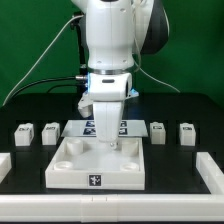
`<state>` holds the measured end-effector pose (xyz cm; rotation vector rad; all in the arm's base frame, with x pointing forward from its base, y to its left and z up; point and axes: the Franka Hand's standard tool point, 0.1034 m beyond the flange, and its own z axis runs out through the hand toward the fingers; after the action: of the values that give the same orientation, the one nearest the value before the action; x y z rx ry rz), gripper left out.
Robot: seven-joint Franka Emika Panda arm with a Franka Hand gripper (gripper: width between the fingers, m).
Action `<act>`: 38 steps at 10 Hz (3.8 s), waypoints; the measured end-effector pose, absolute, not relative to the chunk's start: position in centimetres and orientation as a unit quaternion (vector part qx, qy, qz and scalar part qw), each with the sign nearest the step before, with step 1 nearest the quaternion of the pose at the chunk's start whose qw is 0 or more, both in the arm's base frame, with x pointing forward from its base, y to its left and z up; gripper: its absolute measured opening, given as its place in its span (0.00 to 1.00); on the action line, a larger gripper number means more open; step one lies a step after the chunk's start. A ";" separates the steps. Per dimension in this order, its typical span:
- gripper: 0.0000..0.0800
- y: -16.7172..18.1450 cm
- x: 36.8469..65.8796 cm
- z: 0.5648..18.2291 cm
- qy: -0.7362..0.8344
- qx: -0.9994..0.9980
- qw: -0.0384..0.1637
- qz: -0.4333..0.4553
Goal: Assemble one leg
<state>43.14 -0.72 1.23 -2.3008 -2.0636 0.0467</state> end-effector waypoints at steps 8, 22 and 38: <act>0.07 -0.5 43.3 1.3 -0.667 -0.744 0.024 0.014; 0.38 8.3 49.0 1.2 -0.687 -0.726 0.028 -0.024; 0.81 8.3 47.8 6.3 -0.518 -0.854 0.006 -0.043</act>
Offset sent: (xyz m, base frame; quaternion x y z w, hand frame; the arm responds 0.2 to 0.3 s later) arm 0.0000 0.0000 0.0000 0.0000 0.0000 0.0000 1.0000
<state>47.75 8.25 6.30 -2.6735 -1.6198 -0.1346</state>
